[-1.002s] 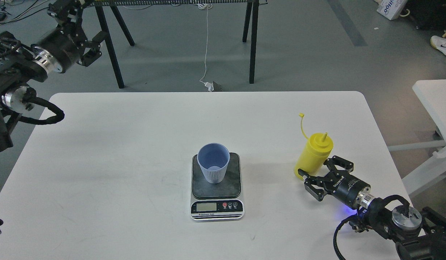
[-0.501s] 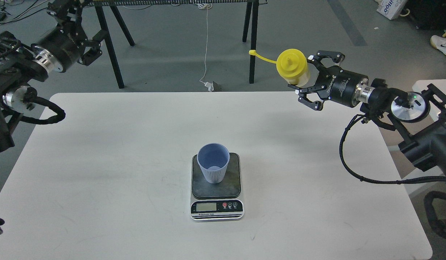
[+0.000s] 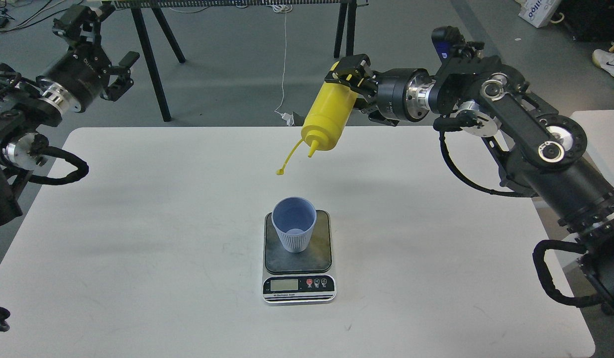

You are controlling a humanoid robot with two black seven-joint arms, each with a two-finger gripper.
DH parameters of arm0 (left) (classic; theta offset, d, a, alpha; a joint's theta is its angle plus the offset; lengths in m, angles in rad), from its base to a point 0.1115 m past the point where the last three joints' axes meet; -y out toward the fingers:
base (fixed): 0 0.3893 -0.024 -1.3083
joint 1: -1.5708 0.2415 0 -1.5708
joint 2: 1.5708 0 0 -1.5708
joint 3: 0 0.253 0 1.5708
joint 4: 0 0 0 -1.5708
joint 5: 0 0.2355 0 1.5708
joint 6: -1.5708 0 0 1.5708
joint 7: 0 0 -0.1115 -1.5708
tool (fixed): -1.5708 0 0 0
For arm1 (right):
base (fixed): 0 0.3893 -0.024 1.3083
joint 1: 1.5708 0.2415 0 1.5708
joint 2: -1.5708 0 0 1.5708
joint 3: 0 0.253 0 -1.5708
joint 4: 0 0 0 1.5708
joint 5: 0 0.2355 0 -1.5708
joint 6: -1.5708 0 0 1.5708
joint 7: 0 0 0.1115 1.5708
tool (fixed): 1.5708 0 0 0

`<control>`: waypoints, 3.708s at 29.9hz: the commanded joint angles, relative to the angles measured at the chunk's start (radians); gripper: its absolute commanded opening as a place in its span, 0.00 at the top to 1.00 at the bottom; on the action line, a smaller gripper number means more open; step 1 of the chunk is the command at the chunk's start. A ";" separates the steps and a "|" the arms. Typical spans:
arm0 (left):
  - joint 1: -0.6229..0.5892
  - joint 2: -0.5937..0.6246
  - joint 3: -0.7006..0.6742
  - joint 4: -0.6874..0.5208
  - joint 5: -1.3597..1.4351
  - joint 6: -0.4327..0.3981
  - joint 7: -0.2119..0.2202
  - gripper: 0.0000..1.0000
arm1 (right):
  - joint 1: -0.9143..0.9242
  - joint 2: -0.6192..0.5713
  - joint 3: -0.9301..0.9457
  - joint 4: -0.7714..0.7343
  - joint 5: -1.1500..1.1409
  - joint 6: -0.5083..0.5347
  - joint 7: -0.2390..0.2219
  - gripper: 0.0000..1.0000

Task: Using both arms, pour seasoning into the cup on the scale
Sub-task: 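Hold the bottle nozzle-down above the cup with the right gripper, then raise the bottle upright and carry it back with the right gripper, then lower the yellow bottle onto the table and open the right gripper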

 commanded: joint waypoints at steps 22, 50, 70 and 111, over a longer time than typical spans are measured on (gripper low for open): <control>0.032 0.003 -0.033 -0.001 0.000 0.000 -0.034 0.01 | -0.001 0.086 -0.219 0.132 -0.388 -0.155 0.062 0.98; 0.039 0.021 -0.027 -0.001 0.008 0.000 -0.033 0.01 | 0.106 0.133 0.069 -0.012 -0.114 -0.171 0.012 0.98; 0.035 0.041 -0.017 -0.001 0.019 0.000 -0.023 0.01 | -0.264 -0.169 0.372 -0.319 1.334 -0.220 0.000 0.98; 0.070 0.012 -0.019 -0.001 0.017 0.000 -0.028 0.01 | -0.888 -0.134 0.312 -0.175 1.354 0.034 0.000 0.17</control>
